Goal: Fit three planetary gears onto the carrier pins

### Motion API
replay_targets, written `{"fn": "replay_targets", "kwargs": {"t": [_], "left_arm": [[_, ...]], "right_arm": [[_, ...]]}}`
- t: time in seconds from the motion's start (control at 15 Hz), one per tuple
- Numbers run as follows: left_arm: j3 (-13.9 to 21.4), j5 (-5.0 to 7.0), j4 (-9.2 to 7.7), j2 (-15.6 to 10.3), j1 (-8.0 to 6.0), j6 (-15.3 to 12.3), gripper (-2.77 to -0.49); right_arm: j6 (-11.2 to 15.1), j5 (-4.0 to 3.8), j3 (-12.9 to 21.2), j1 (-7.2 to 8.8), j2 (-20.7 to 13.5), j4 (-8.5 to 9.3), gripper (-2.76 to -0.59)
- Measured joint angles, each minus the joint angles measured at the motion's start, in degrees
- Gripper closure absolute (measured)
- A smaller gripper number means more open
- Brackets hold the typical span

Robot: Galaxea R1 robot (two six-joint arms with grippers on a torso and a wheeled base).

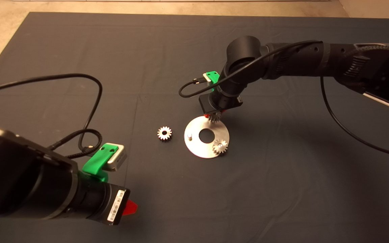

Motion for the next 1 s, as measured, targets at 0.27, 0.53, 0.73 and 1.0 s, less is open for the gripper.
{"fn": "replay_targets", "kwargs": {"t": [0.27, 0.53, 0.73, 1.0], "left_arm": [[0.0, 0.0, 0.0, 0.0, -0.01, 0.0, -1.64], [0.0, -0.01, 0.0, 0.0, -0.01, 0.0, -1.64], [0.0, -0.01, 0.0, 0.0, -0.01, 0.0, -1.64], [0.0, -0.01, 0.0, 0.0, -0.01, 0.02, -1.64]], "right_arm": [[0.0, 0.28, -0.07, -0.65, 0.0, -0.02, -1.02], [0.0, 0.27, -0.16, -0.83, 0.01, -0.02, -1.01], [0.0, 0.3, -0.14, -0.83, 0.0, -0.02, -1.01], [0.0, 0.28, -0.16, -0.83, 0.0, -0.02, -1.03]]}}
